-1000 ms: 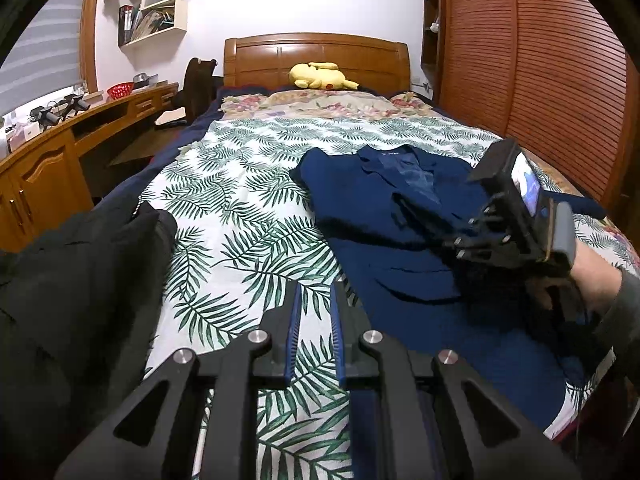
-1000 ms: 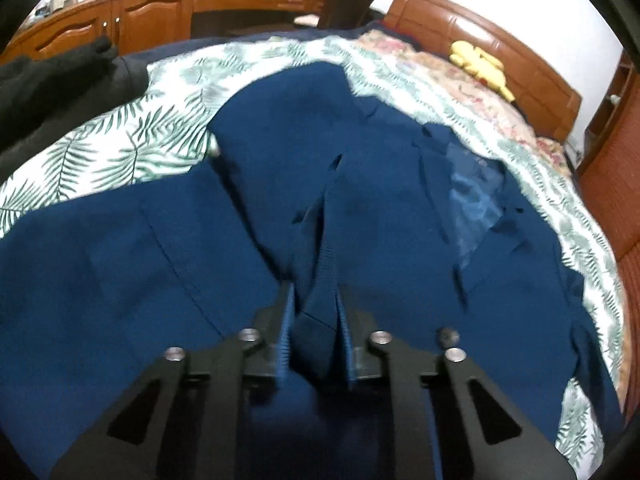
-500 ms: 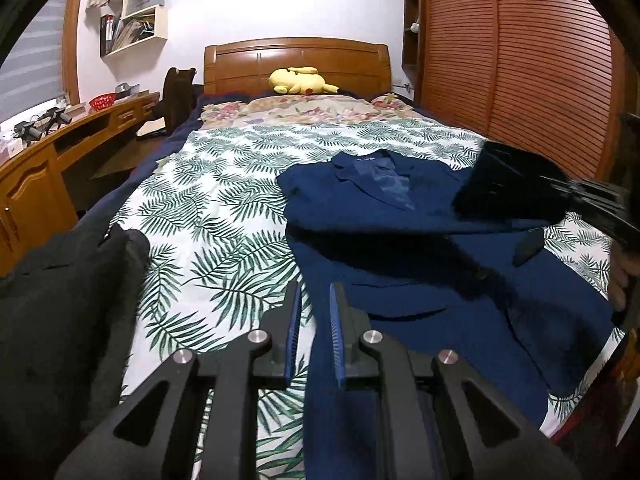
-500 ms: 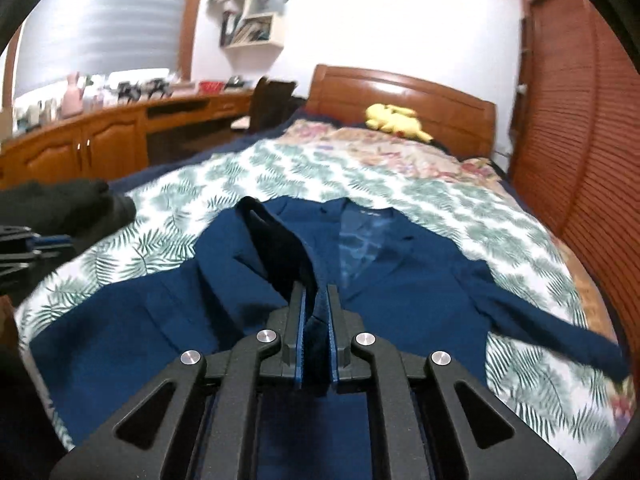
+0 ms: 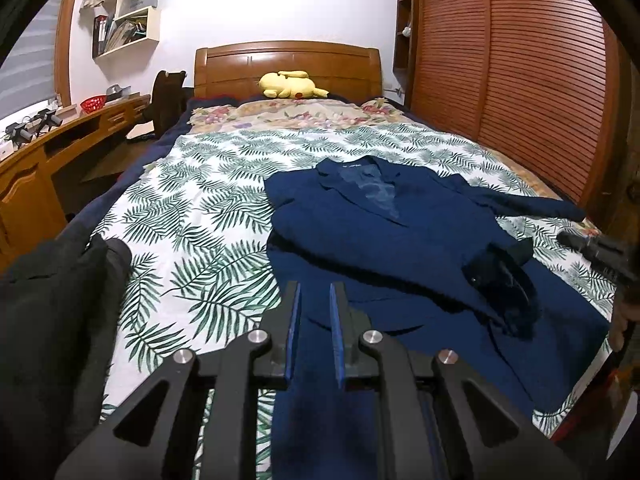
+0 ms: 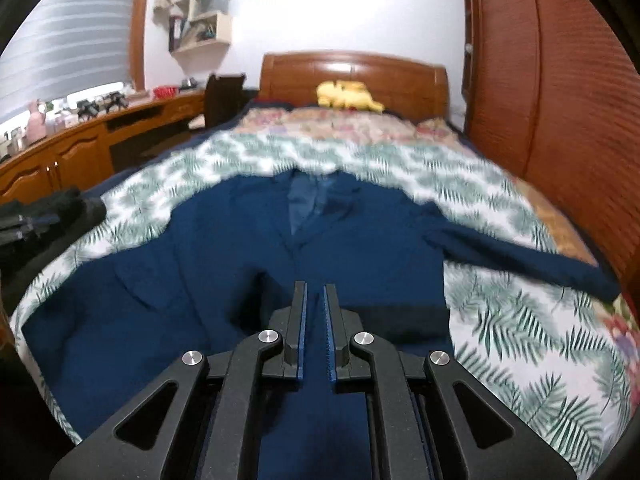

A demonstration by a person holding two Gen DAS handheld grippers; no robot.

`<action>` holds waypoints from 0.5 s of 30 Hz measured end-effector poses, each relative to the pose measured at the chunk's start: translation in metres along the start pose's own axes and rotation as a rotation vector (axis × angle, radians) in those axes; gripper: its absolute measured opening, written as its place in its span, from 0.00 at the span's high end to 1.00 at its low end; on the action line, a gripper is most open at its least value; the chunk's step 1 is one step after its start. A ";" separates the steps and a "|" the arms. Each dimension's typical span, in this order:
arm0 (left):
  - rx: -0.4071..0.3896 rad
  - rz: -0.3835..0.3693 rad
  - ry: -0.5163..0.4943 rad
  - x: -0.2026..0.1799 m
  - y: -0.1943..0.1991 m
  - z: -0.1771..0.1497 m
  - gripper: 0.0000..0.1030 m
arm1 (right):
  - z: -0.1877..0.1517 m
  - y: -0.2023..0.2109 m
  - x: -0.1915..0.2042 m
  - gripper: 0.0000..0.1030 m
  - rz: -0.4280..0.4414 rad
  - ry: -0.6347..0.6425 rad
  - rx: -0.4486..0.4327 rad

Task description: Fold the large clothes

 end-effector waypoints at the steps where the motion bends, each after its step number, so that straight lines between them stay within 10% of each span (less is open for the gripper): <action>1: 0.000 -0.003 -0.001 -0.002 0.000 0.001 0.89 | -0.005 -0.004 -0.003 0.95 0.004 0.000 0.020; 5: -0.010 -0.014 -0.007 -0.010 0.000 0.005 0.89 | -0.013 -0.010 -0.002 0.94 0.024 0.003 0.062; 10: -0.013 -0.024 -0.002 -0.016 -0.002 0.010 0.89 | -0.006 -0.018 0.021 0.43 0.053 0.056 0.075; 15: -0.013 -0.023 0.000 -0.018 -0.004 0.012 0.89 | 0.002 -0.043 0.060 0.43 0.094 0.143 0.121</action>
Point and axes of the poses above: each gripper's, at about its wrist camera, not at the fingertips, and y roughly against the way its jaws point, x to its left, z to its top, the point moved 8 cm from there along -y, roughly the way its jaws point, and after that the axes turned 15 degrees about x, right-handed, at the moved point
